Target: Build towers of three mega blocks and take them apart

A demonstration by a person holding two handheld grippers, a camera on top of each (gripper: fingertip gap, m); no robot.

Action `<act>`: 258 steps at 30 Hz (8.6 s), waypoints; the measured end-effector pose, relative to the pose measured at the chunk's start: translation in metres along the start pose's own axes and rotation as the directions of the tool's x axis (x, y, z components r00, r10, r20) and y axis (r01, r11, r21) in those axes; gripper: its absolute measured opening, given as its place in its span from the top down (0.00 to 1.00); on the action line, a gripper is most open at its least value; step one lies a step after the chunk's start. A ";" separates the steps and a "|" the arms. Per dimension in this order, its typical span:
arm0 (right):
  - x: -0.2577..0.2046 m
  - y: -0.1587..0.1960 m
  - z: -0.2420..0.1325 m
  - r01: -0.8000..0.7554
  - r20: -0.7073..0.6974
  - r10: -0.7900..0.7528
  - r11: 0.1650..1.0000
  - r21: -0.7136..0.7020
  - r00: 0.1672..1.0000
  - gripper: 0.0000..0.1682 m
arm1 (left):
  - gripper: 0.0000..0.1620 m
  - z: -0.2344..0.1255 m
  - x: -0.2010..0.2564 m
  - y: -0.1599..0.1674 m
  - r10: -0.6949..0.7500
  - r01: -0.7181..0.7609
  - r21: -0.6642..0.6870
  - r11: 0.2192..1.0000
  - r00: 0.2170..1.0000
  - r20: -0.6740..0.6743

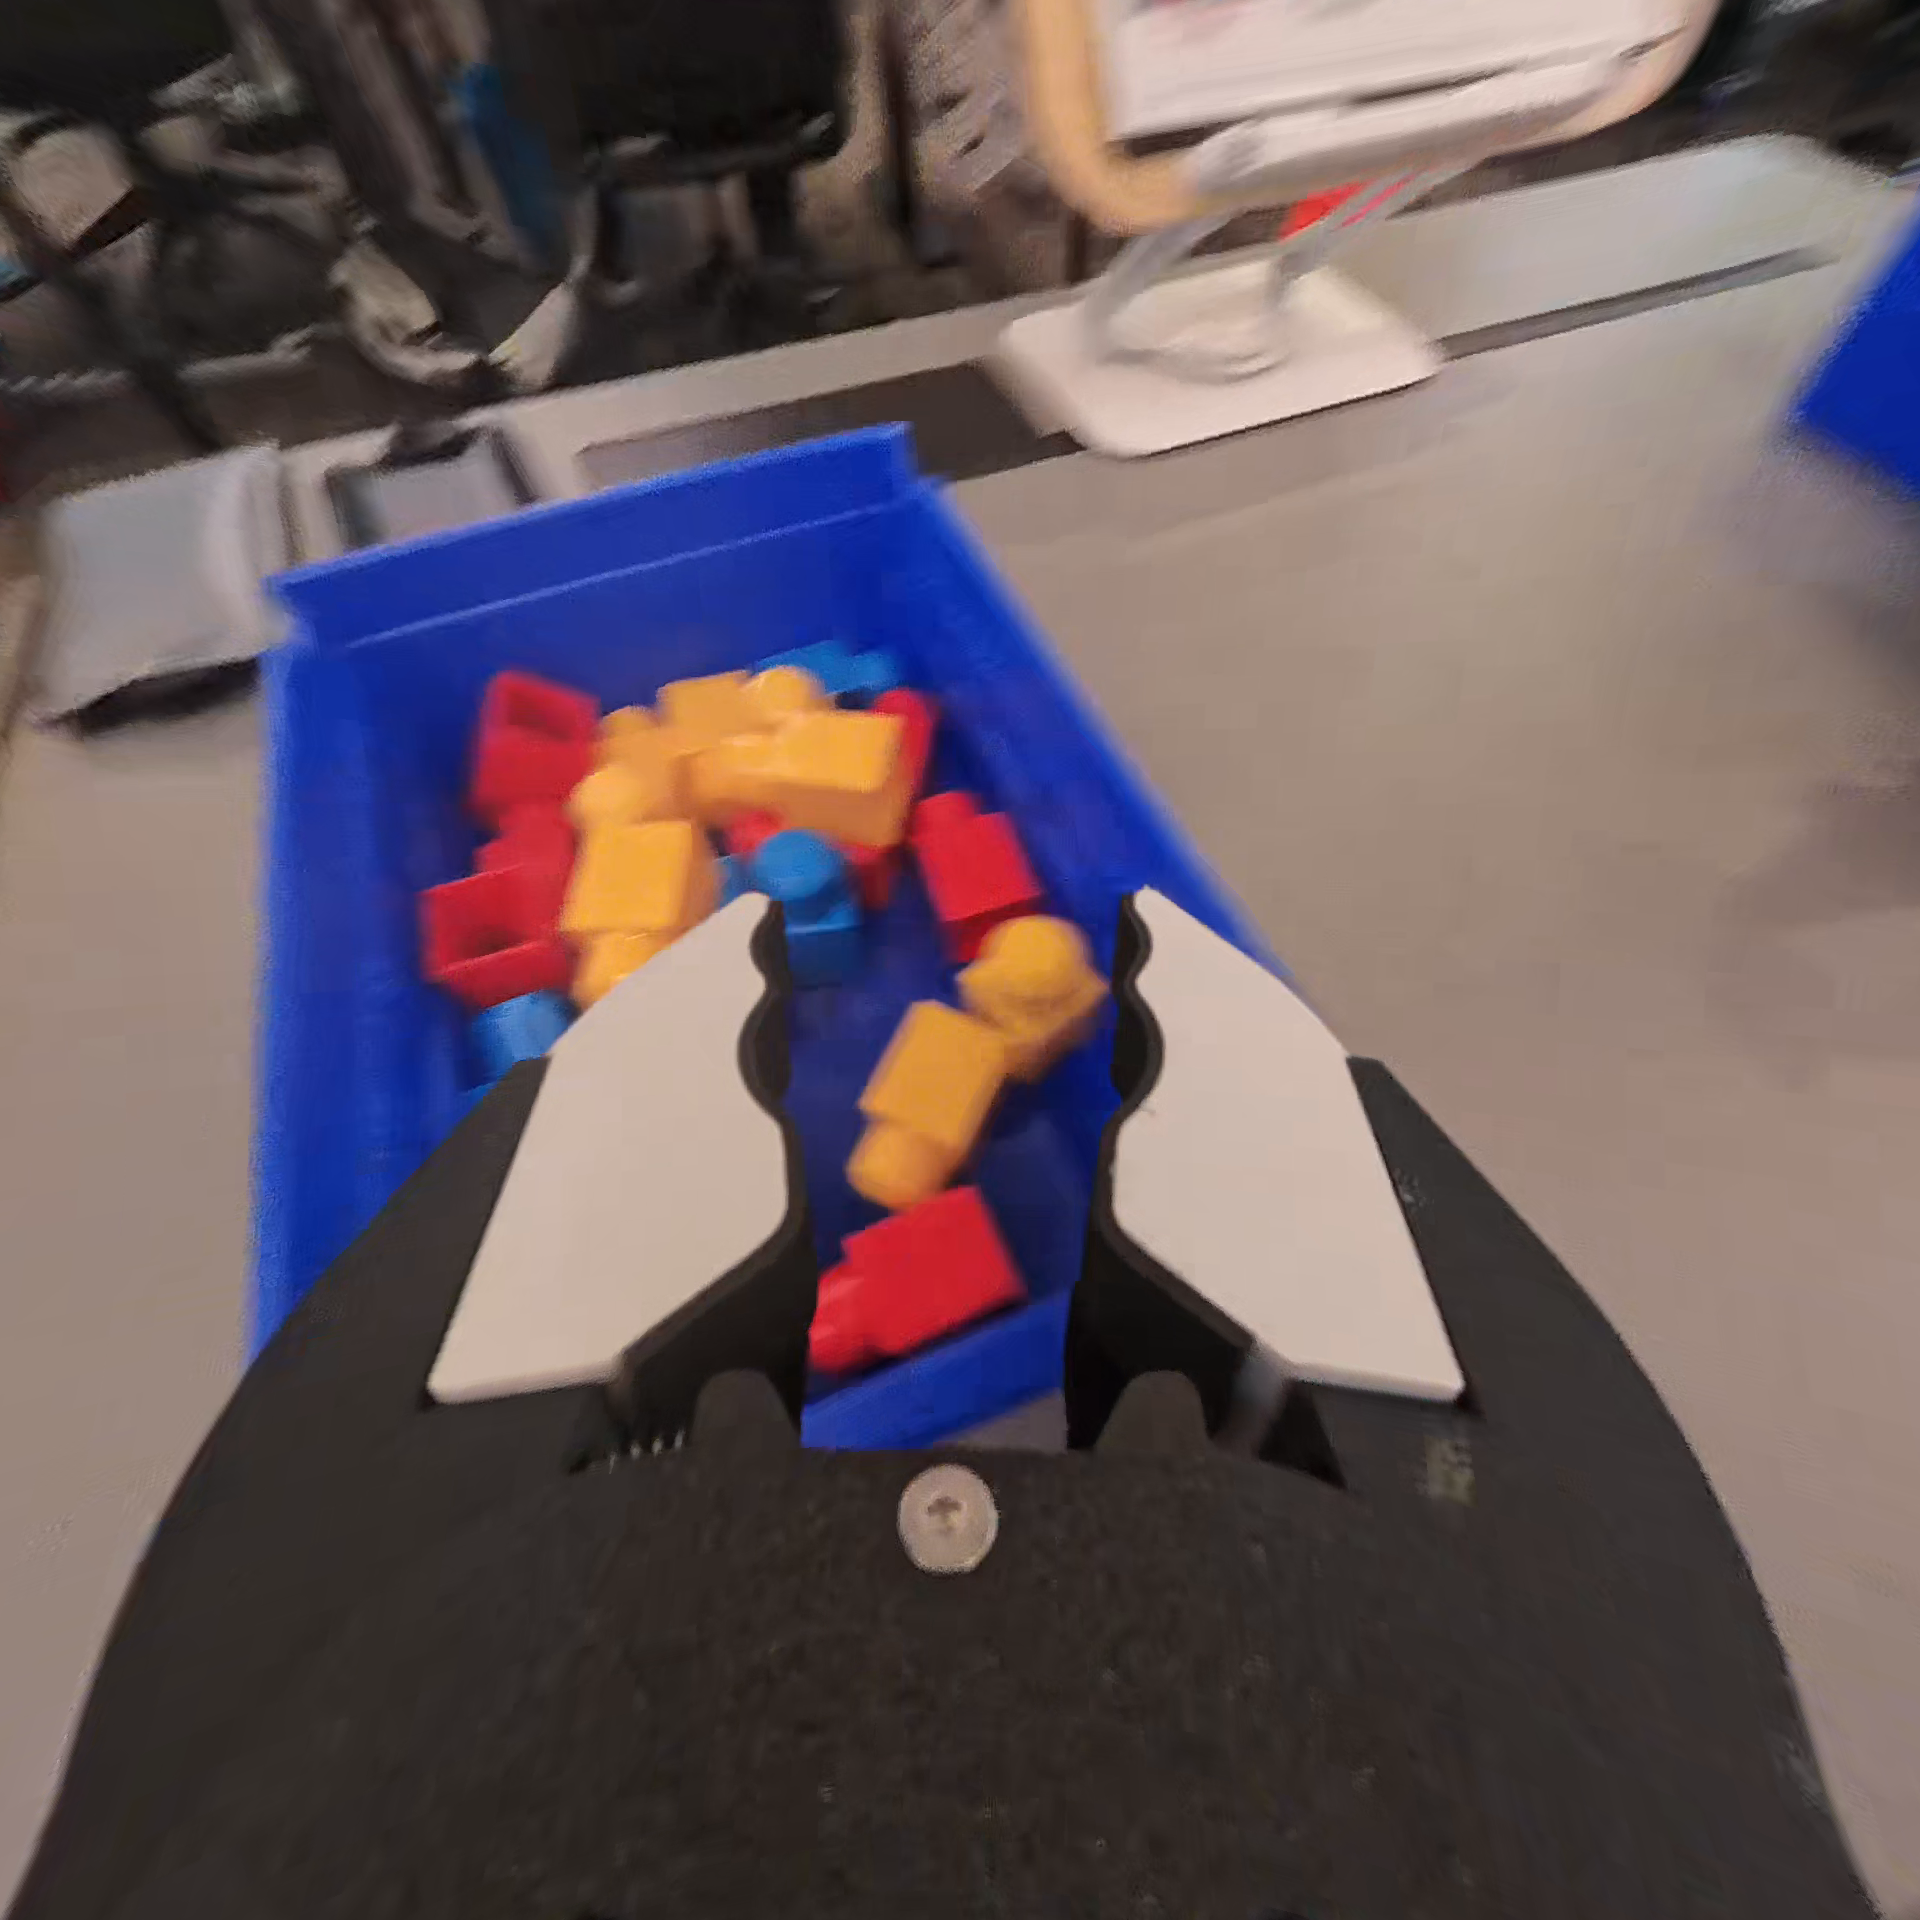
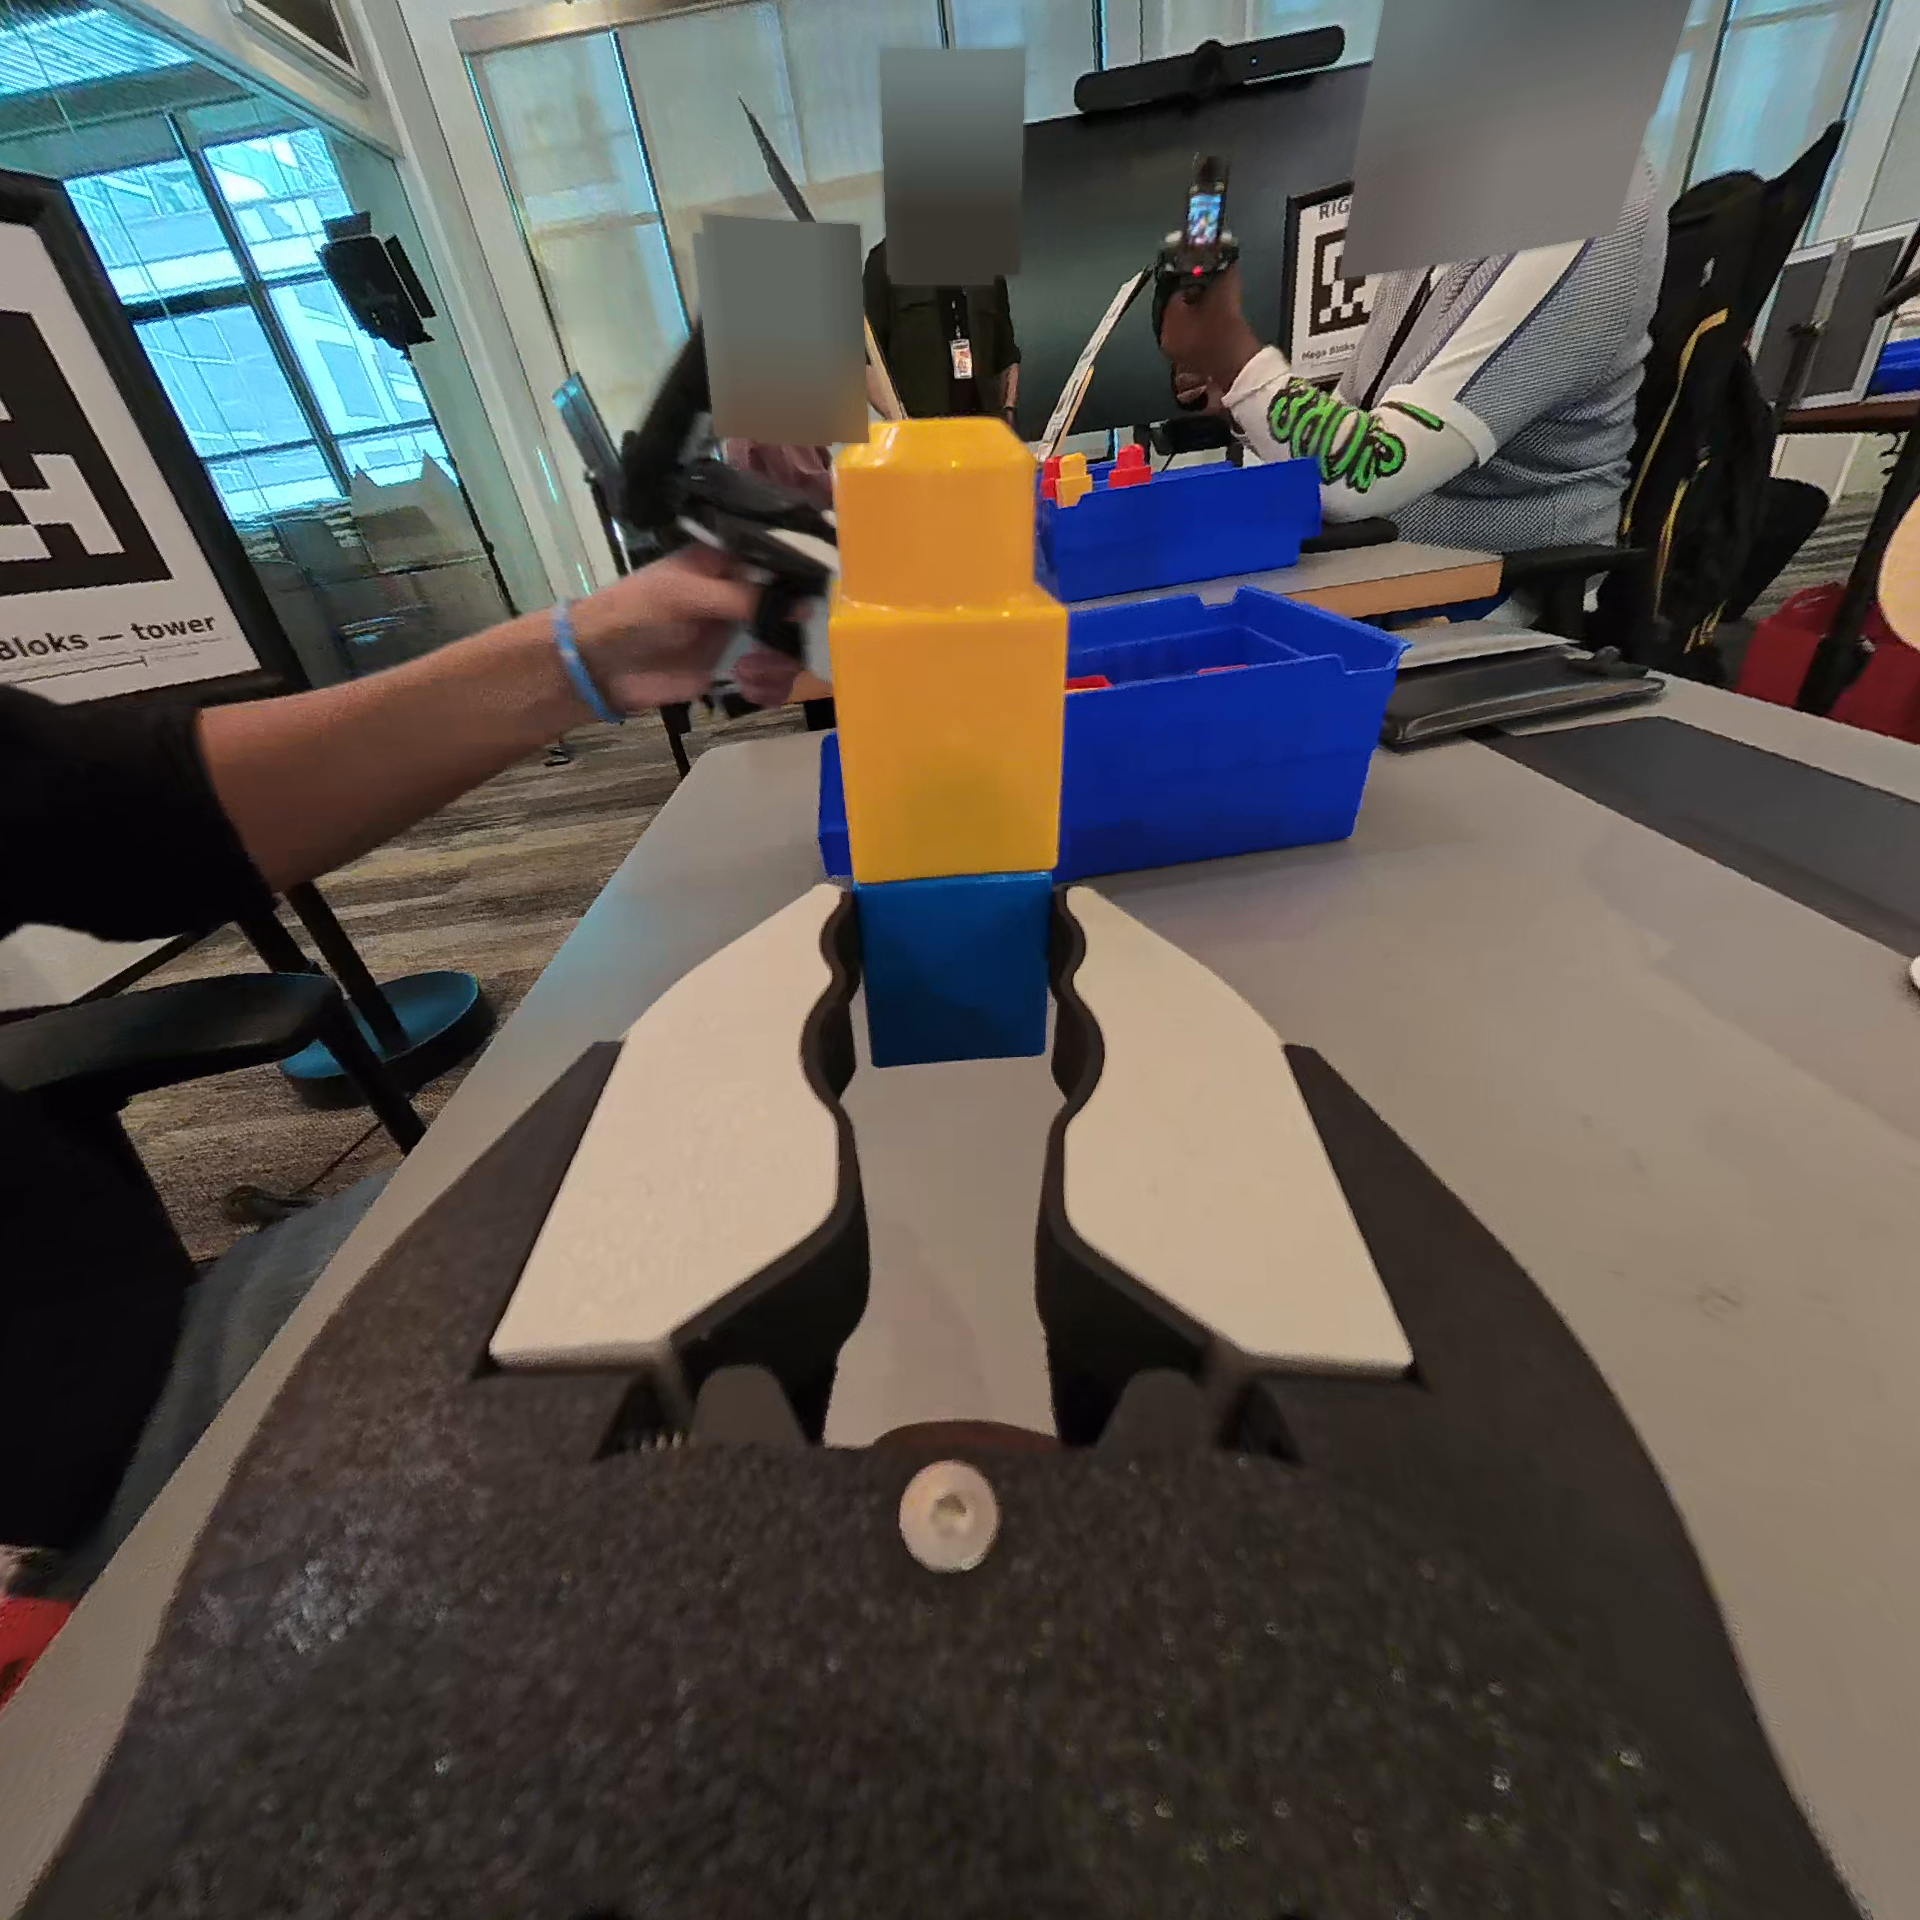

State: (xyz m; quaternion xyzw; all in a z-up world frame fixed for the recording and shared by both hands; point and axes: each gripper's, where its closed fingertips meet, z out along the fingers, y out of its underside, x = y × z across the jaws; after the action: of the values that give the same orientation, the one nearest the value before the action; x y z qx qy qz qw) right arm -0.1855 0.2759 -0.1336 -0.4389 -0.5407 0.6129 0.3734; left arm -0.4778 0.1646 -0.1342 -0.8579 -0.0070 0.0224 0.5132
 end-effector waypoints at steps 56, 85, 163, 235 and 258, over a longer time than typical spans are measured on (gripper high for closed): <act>0.014 0.036 0.013 -0.020 -0.095 -0.008 0.958 -0.287 0.995 0.80 | 0.78 0.073 0.234 -0.084 0.505 -0.948 -0.238 0.211 0.314 -0.804; 0.014 0.038 0.009 -0.098 -0.061 0.085 0.961 -0.259 0.994 0.80 | 0.78 0.086 0.278 -0.096 0.325 -0.867 -0.140 0.478 0.323 -0.889; 0.017 0.039 0.003 -0.134 -0.050 0.126 0.961 -0.240 0.991 0.80 | 0.77 0.098 0.294 -0.091 0.217 -0.360 0.044 0.932 0.457 -0.862; 0.030 0.017 0.002 -0.250 -0.012 0.250 0.967 -0.052 0.968 0.79 | 0.78 0.119 0.299 -0.043 0.140 0.005 0.152 0.988 0.356 -0.924; 0.017 -0.049 0.005 -0.143 -0.013 0.142 0.975 -0.170 0.990 0.79 | 0.78 0.098 0.309 -0.035 0.178 -0.038 0.174 0.984 0.275 -0.945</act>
State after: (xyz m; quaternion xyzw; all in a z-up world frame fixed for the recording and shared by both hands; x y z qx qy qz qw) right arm -0.1968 0.2971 -0.0874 -0.5072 -0.5582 0.5893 0.2897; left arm -0.1736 0.2782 -0.1596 -0.6671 0.3608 -0.4603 0.4615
